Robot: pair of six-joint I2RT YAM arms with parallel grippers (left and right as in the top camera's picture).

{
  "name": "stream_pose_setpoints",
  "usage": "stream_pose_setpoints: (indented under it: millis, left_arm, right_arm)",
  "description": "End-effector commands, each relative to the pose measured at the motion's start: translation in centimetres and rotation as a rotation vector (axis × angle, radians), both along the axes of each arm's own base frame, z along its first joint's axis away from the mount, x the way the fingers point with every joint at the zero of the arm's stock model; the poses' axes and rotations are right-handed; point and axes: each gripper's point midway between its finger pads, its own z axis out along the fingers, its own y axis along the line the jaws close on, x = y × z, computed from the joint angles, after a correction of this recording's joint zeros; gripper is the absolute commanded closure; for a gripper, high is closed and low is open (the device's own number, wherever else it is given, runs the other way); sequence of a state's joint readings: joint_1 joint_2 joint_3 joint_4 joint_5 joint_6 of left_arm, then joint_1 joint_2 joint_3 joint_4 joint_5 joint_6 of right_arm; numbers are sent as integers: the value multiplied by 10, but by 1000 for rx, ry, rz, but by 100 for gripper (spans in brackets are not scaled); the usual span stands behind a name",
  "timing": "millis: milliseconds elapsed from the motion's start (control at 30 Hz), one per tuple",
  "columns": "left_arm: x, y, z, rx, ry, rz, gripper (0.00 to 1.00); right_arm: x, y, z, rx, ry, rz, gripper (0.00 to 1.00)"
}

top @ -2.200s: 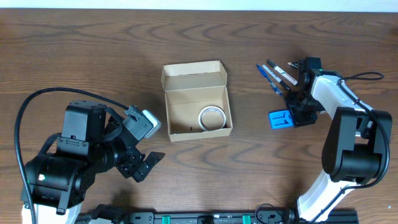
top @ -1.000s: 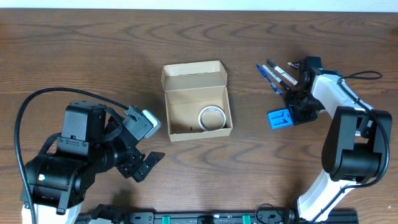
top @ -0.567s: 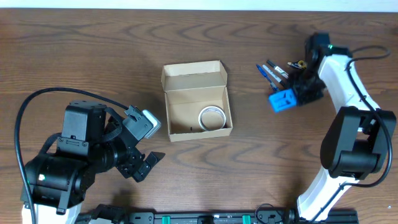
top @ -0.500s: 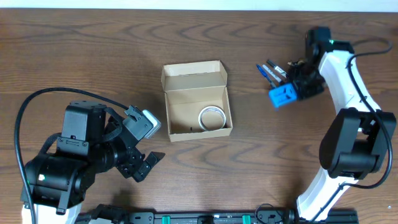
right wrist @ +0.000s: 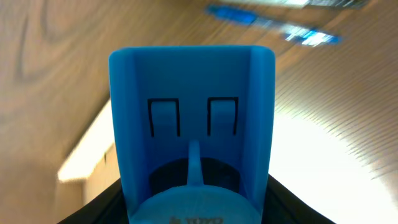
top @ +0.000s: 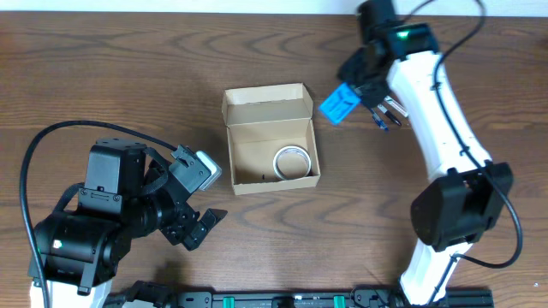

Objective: Pack container
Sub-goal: 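Lift the blue holder with the right gripper and carry it over the box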

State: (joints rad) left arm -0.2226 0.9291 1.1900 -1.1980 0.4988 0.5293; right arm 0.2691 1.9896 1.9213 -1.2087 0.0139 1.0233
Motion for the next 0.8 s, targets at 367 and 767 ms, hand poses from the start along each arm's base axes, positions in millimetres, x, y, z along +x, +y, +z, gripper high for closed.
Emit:
stream_pose_setpoints:
  millis: [367, 767]
  left_arm:
    - [1, -1, 10, -12, -32, -15, 5]
    - [1, -1, 10, -12, -32, -15, 5]
  right_arm:
    - [-22, 128, 19, -101, -182, 606, 64]
    - [-36, 163, 11, -267, -240, 973, 64]
